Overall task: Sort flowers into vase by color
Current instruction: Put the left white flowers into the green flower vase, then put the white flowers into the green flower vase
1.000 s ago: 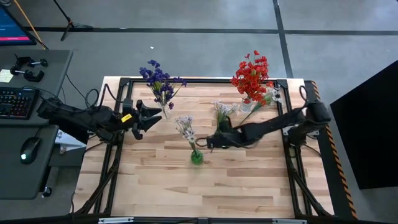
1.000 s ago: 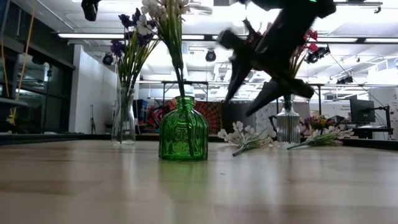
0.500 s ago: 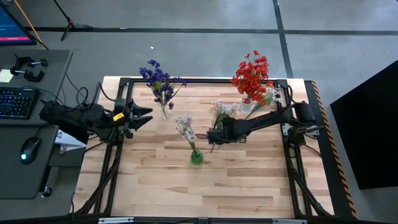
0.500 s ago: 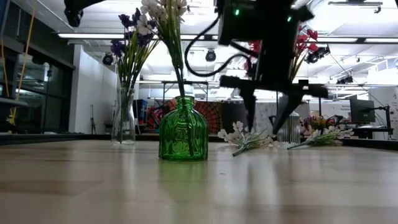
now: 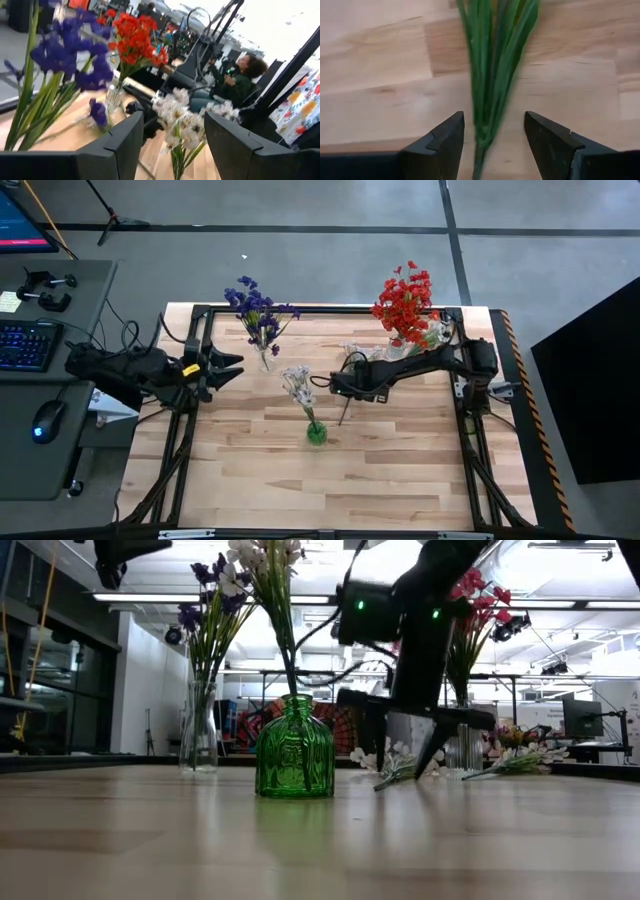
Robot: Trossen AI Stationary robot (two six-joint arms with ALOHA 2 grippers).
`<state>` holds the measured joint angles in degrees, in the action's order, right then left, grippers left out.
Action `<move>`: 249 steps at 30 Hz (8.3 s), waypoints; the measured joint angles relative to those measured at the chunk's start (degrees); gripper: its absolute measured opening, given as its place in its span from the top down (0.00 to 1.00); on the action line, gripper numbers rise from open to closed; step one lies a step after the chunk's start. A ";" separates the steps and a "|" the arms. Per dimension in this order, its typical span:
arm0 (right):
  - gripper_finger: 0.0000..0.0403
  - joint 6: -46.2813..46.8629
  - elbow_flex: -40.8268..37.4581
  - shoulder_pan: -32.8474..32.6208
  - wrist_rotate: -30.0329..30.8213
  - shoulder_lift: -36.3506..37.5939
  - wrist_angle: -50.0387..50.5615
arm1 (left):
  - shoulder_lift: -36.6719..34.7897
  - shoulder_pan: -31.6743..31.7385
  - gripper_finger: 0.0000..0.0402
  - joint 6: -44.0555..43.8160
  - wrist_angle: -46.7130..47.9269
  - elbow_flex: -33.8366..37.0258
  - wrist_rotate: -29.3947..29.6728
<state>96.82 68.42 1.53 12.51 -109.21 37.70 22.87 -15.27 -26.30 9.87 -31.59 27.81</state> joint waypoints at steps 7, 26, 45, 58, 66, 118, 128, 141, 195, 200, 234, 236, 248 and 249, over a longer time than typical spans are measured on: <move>0.52 -1.80 0.28 0.36 -0.94 -2.13 -0.67 | 1.16 -0.02 0.51 -1.05 0.67 0.00 0.83; 0.99 -20.57 -0.26 -9.73 -1.58 4.14 8.36 | 4.13 -0.02 0.51 -9.05 -1.20 0.00 1.99; 1.00 1.53 -0.04 -46.26 3.97 24.23 24.43 | 4.13 -0.02 0.51 -6.57 -13.00 0.00 7.65; 1.00 -4.17 -15.88 -46.97 42.46 23.40 -23.37 | 5.47 -0.01 0.51 -8.03 -15.44 0.00 9.04; 1.00 -55.75 -30.96 -32.86 36.29 23.37 -88.16 | 8.55 -0.02 0.51 -8.05 -17.31 0.00 8.90; 1.00 -93.74 -29.87 -13.16 -3.68 -1.26 -121.27 | 10.97 -0.02 0.51 -4.98 -21.33 0.00 10.48; 1.00 -93.82 -29.90 -13.15 -4.17 -1.55 -117.30 | 10.97 -0.02 0.51 -4.55 -21.34 0.00 11.04; 1.00 -91.14 -29.90 -13.17 -4.13 -1.53 -113.31 | 10.97 -0.02 0.51 -4.95 -21.32 0.00 11.04; 0.55 -2.48 -29.90 -25.82 24.62 39.20 3.30 | 5.61 -0.02 0.51 -2.51 -21.30 0.02 9.15; 0.55 27.91 -29.97 -20.94 29.06 32.30 15.37 | 5.62 -0.02 0.51 -1.56 -21.23 0.02 8.32; 0.96 3.64 -29.81 0.04 21.13 13.19 -3.49 | 5.55 -0.02 0.51 -0.05 -20.08 0.02 5.77; 0.97 3.86 -29.88 -2.15 20.77 13.29 -2.57 | 5.55 -0.02 0.51 -0.05 -20.07 0.02 5.77; 1.00 22.80 -26.01 -22.89 16.36 13.12 6.62 | 5.55 -0.02 0.51 -2.00 -20.09 0.02 5.81; 1.00 22.79 -25.25 -24.40 15.15 13.12 7.12 | 5.55 -0.02 0.51 -2.00 -20.09 0.02 5.81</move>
<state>119.61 43.17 -22.87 27.66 -96.09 44.81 28.42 -15.29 -28.29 -10.22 -31.57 33.63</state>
